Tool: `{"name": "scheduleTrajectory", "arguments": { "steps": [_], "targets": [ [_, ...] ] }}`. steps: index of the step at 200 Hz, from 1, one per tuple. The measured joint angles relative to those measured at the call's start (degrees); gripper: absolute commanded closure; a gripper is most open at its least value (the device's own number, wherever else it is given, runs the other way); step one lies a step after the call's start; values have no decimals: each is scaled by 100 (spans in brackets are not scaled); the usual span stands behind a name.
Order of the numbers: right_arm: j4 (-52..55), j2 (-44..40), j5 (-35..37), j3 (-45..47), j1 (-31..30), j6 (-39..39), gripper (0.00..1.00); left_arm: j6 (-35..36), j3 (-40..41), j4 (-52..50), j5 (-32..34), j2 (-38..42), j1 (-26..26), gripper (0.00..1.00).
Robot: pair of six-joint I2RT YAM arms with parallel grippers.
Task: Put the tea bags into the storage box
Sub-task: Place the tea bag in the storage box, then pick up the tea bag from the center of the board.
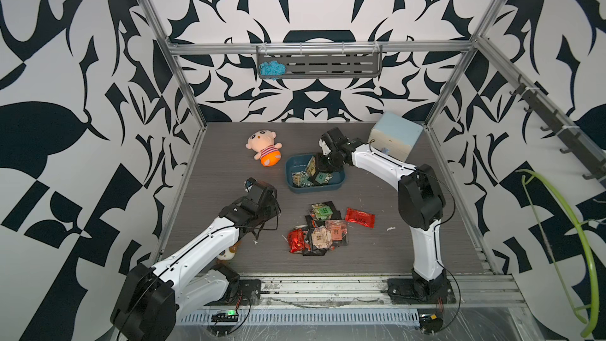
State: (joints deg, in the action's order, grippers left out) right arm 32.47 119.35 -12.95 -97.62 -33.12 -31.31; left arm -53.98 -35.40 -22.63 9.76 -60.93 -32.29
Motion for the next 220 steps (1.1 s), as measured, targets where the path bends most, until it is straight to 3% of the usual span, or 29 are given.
{"name": "scheduleTrajectory", "arguments": {
  "steps": [21, 64, 107, 132, 162, 191, 220],
  "targets": [
    [4, -7, 11, 2, 0, 9, 96, -4, 0, 13, -11, -13, 4, 75],
    [365, -74, 586, 2, 2, 310, 62, -28, -2, 11, -116, -98, 9, 76],
    [1189, -807, 1674, 2, 4, 793, 59, -111, -4, 9, -452, 20, 9, 74],
    [1399, -1843, 2245, 223, 4, 1016, 59, -201, -4, 37, -752, 321, 9, 71],
    [1228, -3880, 2295, 1300, 24, 1086, 49, -356, -4, 107, -927, 802, -212, 63],
    [1023, -5648, 2059, 2542, 26, 887, 43, -573, -4, 166, -778, 1084, -962, 61],
    [789, -6839, 1668, 3945, 31, 402, 38, -820, -4, 219, -468, 981, -1775, 61]
  ]
}}
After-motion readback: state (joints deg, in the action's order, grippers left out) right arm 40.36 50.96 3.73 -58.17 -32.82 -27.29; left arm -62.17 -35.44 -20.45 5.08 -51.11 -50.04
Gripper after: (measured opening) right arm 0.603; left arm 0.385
